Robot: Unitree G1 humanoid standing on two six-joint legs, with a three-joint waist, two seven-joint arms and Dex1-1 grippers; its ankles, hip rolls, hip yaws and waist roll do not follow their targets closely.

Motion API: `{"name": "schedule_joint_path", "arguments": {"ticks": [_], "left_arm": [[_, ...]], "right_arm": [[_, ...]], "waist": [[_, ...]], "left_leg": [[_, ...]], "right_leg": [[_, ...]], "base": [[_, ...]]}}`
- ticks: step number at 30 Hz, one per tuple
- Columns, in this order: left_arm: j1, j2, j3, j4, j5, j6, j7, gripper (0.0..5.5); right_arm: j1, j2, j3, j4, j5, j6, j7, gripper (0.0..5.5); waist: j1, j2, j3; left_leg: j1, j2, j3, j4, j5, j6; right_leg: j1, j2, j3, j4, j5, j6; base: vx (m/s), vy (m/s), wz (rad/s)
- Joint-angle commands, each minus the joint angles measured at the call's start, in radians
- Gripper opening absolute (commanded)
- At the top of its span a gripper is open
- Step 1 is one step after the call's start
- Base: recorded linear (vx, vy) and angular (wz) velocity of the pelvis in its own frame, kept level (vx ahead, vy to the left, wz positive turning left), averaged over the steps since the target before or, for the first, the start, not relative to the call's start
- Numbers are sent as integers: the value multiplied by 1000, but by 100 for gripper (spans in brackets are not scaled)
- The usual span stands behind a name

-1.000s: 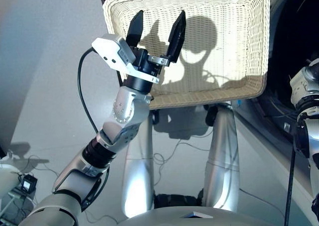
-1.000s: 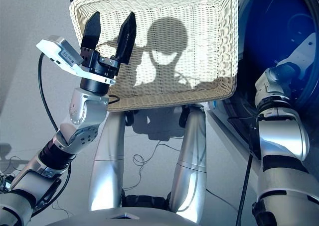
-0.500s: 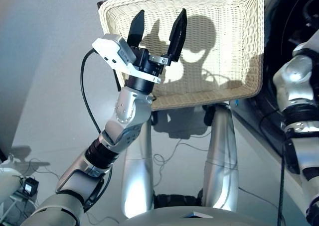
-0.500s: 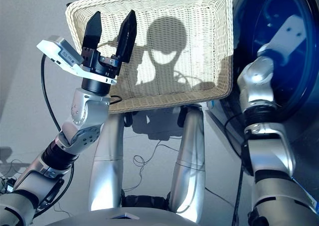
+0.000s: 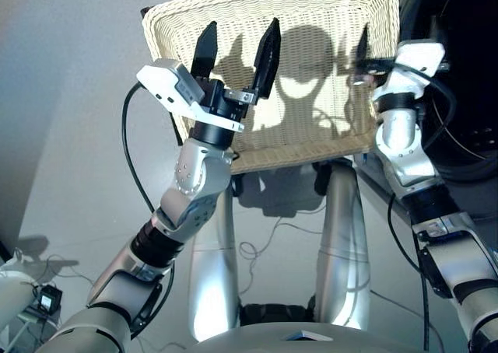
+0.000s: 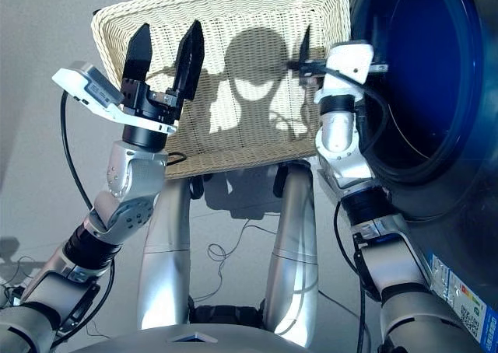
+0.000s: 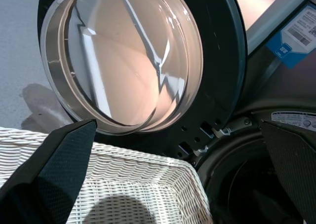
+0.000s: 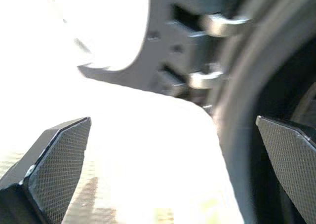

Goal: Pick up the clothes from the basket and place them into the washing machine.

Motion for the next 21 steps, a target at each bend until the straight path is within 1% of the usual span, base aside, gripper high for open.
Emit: {"name": "schedule_joint_path", "arguments": {"ticks": [1, 3, 4, 6, 7, 10, 11, 13, 15, 16, 18, 19, 20, 21], "left_arm": [[26, -11, 43, -72, 2, -30, -59, 550], [40, -26, 29, -24, -19, -20, -71, 550], [47, -25, 34, -12, 10, -24, -69, 550], [55, -21, 35, -5, 13, -23, -77, 550], [67, -20, 35, 3, 16, -20, -85, 550], [103, -9, 52, 40, 27, -19, -111, 550], [127, -13, 64, 66, 11, -15, -129, 550], [165, -22, 79, 122, 13, -10, -155, 550], [202, -25, 89, 185, 34, -4, -174, 550], [229, -27, 101, 227, 46, -5, -199, 550], [267, -22, 110, 303, 76, 3, -234, 550], [289, -17, 123, 352, 111, -1, -247, 550], [308, -18, 131, 394, 130, 1, -260, 550], [329, -25, 144, 453, 147, 4, -269, 550]], "right_arm": [[60, -6, 13, -128, 104, -76, 98, 550], [99, 4, 27, -131, 128, -75, 127, 550], [118, 9, 25, -130, 141, -77, 134, 550], [138, 17, 23, -131, 157, -80, 142, 550], [161, 26, 20, -131, 172, -78, 151, 550], [220, 34, 17, -124, 190, -77, 185, 550], [247, 42, 19, -109, 220, -74, 213, 550], [305, 51, 9, -91, 237, -69, 243, 550], [357, 34, 0, -76, 208, -64, 254, 550], [383, 37, -6, -51, 199, -64, 264, 550], [429, 33, -19, -17, 176, -53, 278, 550], [446, 33, -16, 11, 174, -48, 304, 550], [471, 33, -20, 31, 186, -38, 333, 550], [488, 39, -19, 61, 191, -30, 352, 550]], "waist": [[-7, -7, -17], [-12, -7, -17], [-15, -6, -19], [-15, -5, -19], [-16, -5, -24], [-20, -4, -37], [-20, -4, -43], [-28, -5, -49], [-29, 1, -53], [-31, 2, -52], [-33, 5, -59], [-32, 6, -67], [-30, 7, -75], [-28, 6, -85]], "left_leg": [[76, 26, -2, -111, 81, -36], [117, 26, 0, -143, 89, -36], [138, 26, 2, -157, 92, -36], [163, 25, 5, -174, 94, -36], [191, 24, 10, -193, 96, -35], [283, 16, 20, -250, 101, -32], [325, 14, 24, -275, 103, -30], [398, 4, 25, -316, 106, -30], [470, -5, 22, -366, 118, -31], [514, -6, 25, -393, 120, -35], [589, -13, 27, -438, 130, -37], [629, -13, 31, -471, 139, -40], [665, -16, 29, -493, 145, -40], [701, -18, 30, -521, 152, -43]], "right_leg": [[109, 7, 3, -52, -27, 46], [148, 0, 5, -73, -21, 48], [169, -4, 7, -84, -20, 48], [192, -6, 7, -95, -19, 49], [220, -8, 7, -114, -16, 49], [310, -12, 3, -169, -7, 57], [350, -12, 1, -191, -2, 61], [426, -14, -1, -234, 5, 68], [497, -18, -14, -281, 16, 73], [545, -20, -17, -309, 16, 79], [622, -18, -24, -358, 25, 84], [663, -17, -29, -391, 35, 88], [702, -20, -36, -416, 39, 91], [741, -18, -40, -443, 45, 95]], "base": [[0, 0, 0], [26, -3, 5], [54, -2, 11], [0, 0, 0], [71, 28, 15], [115, 26, -44], [135, 10, -94], [152, 4, -103], [152, -1, -56], [171, -9, -15], [174, 4, 10], [175, 5, -14], [185, -5, -47], [191, -9, -37]]}}
